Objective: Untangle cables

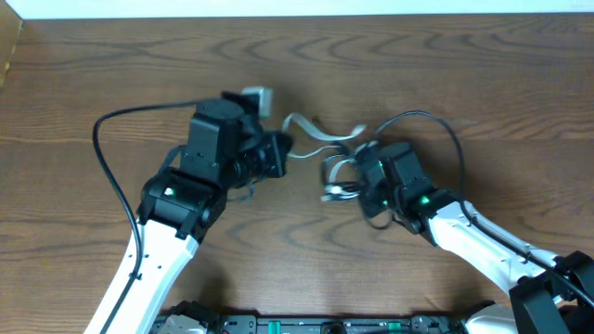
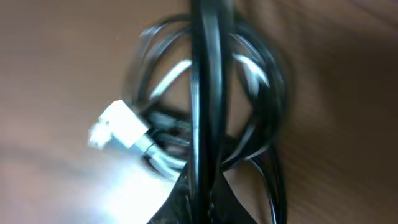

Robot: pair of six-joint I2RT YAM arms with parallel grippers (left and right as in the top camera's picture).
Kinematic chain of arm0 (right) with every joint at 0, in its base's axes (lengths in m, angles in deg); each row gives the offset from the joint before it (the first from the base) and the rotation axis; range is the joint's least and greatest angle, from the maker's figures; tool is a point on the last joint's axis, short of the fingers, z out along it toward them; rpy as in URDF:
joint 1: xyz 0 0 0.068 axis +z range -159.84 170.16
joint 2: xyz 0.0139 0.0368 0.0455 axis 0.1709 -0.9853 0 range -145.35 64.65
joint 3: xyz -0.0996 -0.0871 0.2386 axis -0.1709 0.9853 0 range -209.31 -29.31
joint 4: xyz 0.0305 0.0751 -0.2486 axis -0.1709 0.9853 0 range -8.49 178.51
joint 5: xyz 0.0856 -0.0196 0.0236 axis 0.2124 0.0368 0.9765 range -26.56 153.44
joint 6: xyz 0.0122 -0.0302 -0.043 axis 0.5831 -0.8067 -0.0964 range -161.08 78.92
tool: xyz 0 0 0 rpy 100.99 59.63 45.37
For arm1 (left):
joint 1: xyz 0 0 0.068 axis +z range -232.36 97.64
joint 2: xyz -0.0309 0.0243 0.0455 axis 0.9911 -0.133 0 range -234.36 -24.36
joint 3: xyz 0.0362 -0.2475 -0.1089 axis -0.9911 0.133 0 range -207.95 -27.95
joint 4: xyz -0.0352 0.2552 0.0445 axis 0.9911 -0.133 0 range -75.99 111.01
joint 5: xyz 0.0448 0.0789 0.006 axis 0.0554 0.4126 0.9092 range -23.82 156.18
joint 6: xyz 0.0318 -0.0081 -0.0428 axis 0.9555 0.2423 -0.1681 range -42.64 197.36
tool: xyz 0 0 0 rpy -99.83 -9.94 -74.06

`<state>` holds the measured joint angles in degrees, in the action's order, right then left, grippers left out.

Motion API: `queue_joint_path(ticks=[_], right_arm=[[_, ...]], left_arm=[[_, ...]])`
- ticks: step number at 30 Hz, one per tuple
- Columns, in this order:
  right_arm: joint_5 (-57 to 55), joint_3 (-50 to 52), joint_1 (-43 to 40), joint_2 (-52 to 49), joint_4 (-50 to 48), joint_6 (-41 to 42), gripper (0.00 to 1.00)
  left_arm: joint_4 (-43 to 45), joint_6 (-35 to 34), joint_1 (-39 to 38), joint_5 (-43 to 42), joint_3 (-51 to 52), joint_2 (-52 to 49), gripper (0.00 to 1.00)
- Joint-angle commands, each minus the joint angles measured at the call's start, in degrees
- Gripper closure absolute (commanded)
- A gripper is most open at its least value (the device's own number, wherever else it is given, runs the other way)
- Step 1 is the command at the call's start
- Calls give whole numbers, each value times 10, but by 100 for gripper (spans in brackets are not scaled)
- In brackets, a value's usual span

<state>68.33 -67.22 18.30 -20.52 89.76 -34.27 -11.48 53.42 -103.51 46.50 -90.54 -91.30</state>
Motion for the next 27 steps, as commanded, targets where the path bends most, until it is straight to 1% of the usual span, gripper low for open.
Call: queue_joint_path(ticks=[1,2,4,7,11,15,17,20,23,24,27], right_arm=[[-217,-7,-43,-3,25,146,99],[-217,-7,-55,-3,26,146,99],[-208,-7,-81,-3,27,146,99],[-182,-7,-105,2,21,146,99],[-179,-7,-127,16,12,146,99],[-185,-7,-151,42,8,146,99],[-183,-7,-167,59,3,146,99],[-178,-7,-189,98,0,146,99],[-125,-7,-201,145,-26,143,99],[-68,-7,-204,172,-54,141,99],[39,-7,-204,201,-100,143,99]], left_arm=[[-67,34,34,157,-4,-5,93],[-85,34,50,177,-4,-5,93],[-100,36,82,189,-4,-5,93],[-101,36,130,189,-4,-5,93],[-98,36,196,189,-4,-5,93],[-98,38,256,189,-4,-5,93],[-99,38,280,189,-4,-5,94],[-99,38,303,188,-4,-5,93],[-99,38,307,167,-4,-5,93],[-98,38,307,135,-4,-5,93],[-97,38,307,92,-4,-5,93]])
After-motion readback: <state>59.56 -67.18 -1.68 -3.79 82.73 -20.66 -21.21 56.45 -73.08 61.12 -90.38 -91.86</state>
